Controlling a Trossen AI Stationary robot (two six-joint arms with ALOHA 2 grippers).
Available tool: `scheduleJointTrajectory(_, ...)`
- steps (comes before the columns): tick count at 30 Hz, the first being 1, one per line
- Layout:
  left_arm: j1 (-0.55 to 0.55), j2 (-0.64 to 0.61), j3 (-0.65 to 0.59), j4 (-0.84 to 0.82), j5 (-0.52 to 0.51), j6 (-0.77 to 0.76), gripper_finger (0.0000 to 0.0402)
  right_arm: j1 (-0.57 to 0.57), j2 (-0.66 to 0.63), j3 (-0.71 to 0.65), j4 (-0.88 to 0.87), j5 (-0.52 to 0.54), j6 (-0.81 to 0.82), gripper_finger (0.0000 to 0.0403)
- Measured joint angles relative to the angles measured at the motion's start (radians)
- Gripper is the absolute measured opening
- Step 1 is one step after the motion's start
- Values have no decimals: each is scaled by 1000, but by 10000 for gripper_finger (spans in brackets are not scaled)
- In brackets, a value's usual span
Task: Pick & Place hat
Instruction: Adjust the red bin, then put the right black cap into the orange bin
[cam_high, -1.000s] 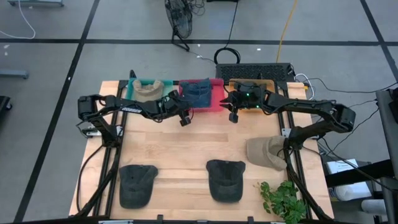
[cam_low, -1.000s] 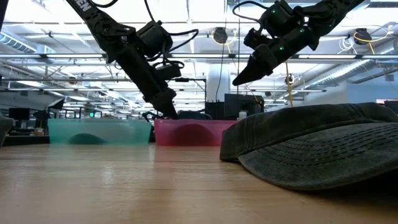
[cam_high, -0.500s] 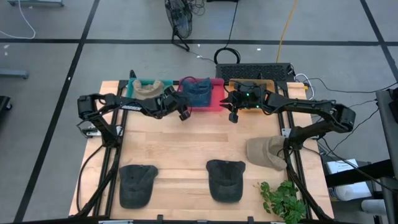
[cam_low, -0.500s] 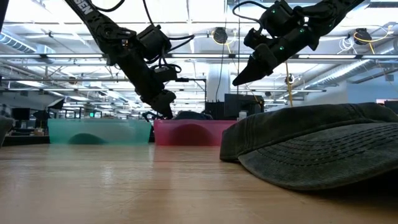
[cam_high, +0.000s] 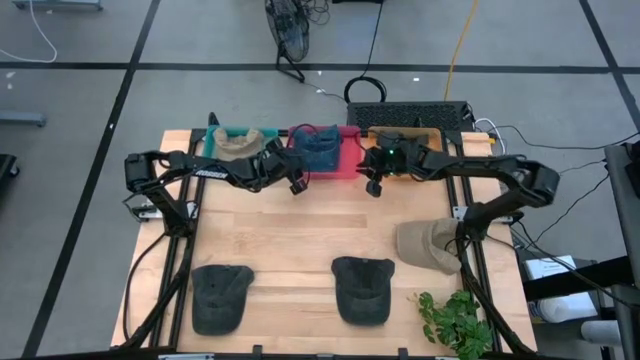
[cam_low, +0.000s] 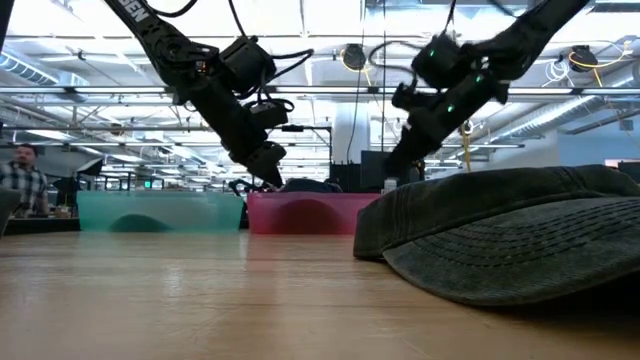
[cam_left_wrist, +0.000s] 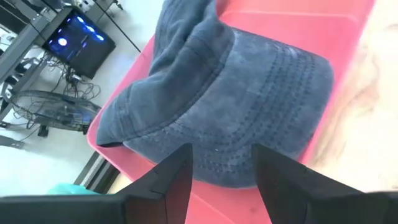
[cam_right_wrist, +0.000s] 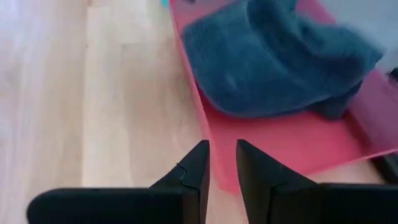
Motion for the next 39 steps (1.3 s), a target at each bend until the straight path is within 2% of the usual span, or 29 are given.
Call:
scheduleJointTrajectory(5, 5, 0, 0, 10, -3, 1, 175, -2, 121, 6, 33, -104, -22, 57)
scheduleJointTrajectory(10, 13, 0, 0, 9, -14, 1, 175, -7, 170, 10, 42, -103, -41, 57)
scheduleJointTrajectory(21, 34, 0, 0, 3, -18, -6, 175, -11, 235, 10, 187, -76, -11, 57)
scheduleJointTrajectory(26, 34, 0, 0, 3, -18, -6, 175, -13, 227, 10, 190, -102, -17, 57)
scheduleJointTrajectory(39, 25, -2, 0, 1, -18, -6, 175, -15, 82, 10, 159, -93, 1, 57)
